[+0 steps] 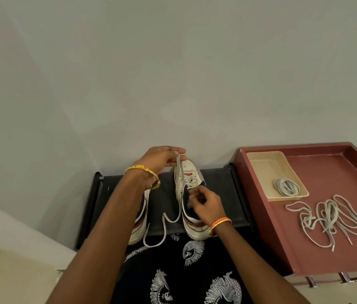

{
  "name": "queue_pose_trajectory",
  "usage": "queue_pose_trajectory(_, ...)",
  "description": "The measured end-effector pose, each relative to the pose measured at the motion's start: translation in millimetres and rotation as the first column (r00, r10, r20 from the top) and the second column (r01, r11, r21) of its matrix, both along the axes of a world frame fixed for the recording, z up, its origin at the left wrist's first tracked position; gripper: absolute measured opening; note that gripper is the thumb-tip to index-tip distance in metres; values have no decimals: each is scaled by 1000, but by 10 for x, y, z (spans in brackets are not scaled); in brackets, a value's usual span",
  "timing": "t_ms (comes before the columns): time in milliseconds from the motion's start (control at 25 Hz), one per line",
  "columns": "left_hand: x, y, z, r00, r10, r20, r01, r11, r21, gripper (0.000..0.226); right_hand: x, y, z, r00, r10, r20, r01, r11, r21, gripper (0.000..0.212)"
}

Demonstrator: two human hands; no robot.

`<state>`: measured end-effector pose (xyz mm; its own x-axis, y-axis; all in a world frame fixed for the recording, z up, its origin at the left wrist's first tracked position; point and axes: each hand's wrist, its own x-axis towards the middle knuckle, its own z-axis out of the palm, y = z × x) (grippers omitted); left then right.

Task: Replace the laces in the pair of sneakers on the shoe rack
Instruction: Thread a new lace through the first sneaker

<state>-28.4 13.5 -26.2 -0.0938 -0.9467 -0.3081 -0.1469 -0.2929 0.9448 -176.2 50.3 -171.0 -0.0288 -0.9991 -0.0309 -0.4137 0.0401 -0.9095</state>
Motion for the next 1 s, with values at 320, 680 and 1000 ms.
queue_pose_trajectory(320,-13,438,450,986,13,-168,-43,983,-180,21,208,360,1437,681,180,710,-257,966,2,33)
queue_pose_trajectory(680,239,765,-36,728,457,-511,-528,849,8,21,-370,596,1173,838,-58,543,-25,989,144,8)
queue_pose_trajectory(1000,378,896,-330,755,532,-383,-557,829,54,22,-613,482,1073,907,-120,404,102,993,66,16)
